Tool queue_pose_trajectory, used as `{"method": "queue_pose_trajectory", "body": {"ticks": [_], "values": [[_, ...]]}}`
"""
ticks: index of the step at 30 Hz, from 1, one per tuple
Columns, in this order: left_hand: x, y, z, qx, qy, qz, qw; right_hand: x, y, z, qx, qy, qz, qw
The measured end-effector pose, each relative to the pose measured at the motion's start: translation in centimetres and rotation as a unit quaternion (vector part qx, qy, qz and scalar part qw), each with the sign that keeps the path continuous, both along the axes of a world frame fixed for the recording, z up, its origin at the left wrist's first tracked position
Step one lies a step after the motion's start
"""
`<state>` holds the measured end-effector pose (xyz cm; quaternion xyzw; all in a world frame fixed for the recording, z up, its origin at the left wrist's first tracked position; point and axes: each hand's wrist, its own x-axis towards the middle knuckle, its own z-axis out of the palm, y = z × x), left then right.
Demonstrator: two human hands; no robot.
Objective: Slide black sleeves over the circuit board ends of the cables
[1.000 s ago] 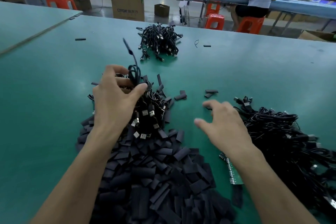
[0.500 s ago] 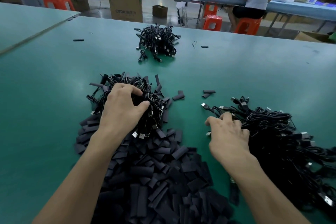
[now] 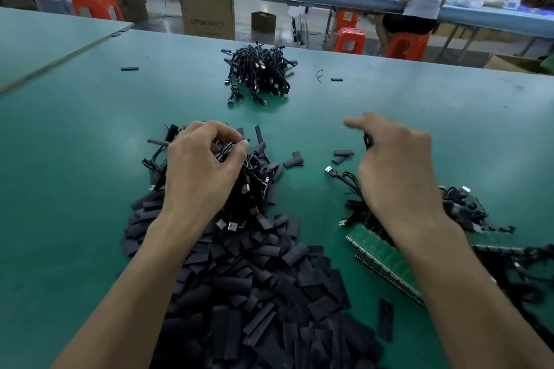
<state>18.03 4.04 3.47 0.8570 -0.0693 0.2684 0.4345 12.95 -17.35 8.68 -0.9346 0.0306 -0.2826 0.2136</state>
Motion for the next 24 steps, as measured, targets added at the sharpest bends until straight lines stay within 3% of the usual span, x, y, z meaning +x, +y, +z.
{"method": "queue_pose_trajectory", "body": {"ticks": [3, 5, 7, 12, 18, 24], "values": [[-0.4, -0.3, 0.4, -0.048, -0.023, -0.053, 0.997, 0.9, 1.2, 1.3, -0.027, -0.047, 0.117, 0.992], [-0.7, -0.7, 0.5, -0.082, -0.013, -0.114, 0.990, 1.3, 1.9, 1.2, -0.022, 0.004, 0.224, 0.974], [-0.8, -1.1, 0.3, -0.085, 0.021, -0.165, 0.982, 1.5, 2.4, 0.3, -0.007, 0.065, 0.267, 0.962], [-0.9, -2.0, -0.9, -0.012, 0.088, -0.228, 0.970, 1.2, 2.5, -1.8, 0.095, 0.062, 0.258, 0.959], [-0.8, -2.5, -1.5, 0.019, 0.105, -0.195, 0.975, 1.5, 1.4, -1.7, 0.056, 0.163, 0.070, 0.983], [-0.7, -1.9, -0.6, -0.074, 0.120, -0.200, 0.970, 1.9, 2.3, -2.1, 0.170, 0.097, 0.170, 0.966]]}}
